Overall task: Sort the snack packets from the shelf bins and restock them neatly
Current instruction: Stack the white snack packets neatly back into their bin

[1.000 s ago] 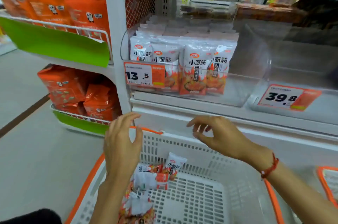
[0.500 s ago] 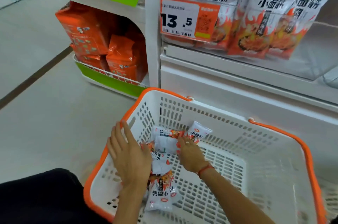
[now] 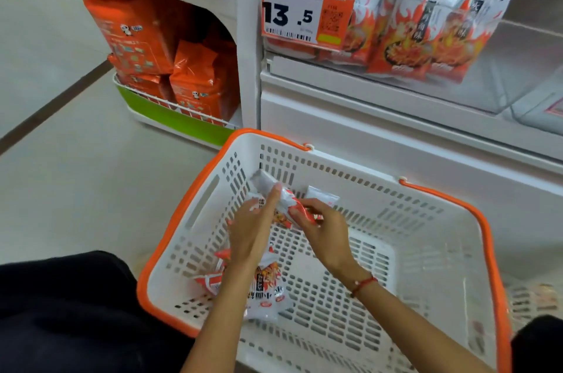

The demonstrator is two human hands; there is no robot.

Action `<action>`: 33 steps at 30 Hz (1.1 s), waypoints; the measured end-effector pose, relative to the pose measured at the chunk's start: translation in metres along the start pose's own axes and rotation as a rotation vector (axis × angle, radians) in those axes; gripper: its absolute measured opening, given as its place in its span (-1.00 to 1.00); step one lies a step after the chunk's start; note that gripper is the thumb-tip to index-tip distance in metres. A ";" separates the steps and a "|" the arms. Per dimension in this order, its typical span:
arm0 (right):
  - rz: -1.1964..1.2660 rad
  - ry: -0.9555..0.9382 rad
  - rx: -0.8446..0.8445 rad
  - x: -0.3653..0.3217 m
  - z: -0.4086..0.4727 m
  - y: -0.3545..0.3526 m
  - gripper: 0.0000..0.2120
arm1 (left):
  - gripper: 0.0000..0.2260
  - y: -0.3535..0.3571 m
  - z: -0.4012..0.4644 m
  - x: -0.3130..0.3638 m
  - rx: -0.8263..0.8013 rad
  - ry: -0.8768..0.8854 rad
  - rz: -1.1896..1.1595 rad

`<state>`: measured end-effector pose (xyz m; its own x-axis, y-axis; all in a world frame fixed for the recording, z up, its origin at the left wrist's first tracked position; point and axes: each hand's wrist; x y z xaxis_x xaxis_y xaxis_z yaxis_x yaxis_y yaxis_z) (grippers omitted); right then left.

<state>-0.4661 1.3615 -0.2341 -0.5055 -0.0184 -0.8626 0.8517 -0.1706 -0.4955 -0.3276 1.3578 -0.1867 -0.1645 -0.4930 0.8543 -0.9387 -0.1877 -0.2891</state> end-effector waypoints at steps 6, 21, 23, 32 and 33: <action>-0.009 -0.093 -0.400 -0.014 -0.013 0.005 -0.71 | -0.65 -0.025 0.019 -0.003 0.207 0.162 -0.001; -0.190 0.077 -0.481 0.042 0.003 0.009 -0.81 | -0.63 -0.032 0.028 0.012 0.094 0.126 -0.257; -0.165 0.095 -0.472 0.038 0.015 -0.035 -0.72 | -0.64 -0.023 0.030 0.014 0.060 0.080 -0.203; -0.070 0.247 -0.606 -0.017 0.044 -0.197 -0.63 | -0.44 0.034 -0.002 0.018 -0.436 0.099 0.211; -0.062 0.256 -0.610 -0.019 0.042 -0.203 -0.59 | -0.35 0.042 -0.008 0.018 -0.500 0.039 0.236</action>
<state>-0.6353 1.3551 -0.1125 -0.5713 0.2212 -0.7904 0.7856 0.4262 -0.4486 -0.3724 1.3481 -0.1804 -0.3897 -0.4391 0.8095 -0.9030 0.3548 -0.2422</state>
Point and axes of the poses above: each hand's wrist, its own z-axis towards the middle knuckle, its own y-axis out of the palm, x = y × z, and after that the axes turned 5 degrees about x, right-handed
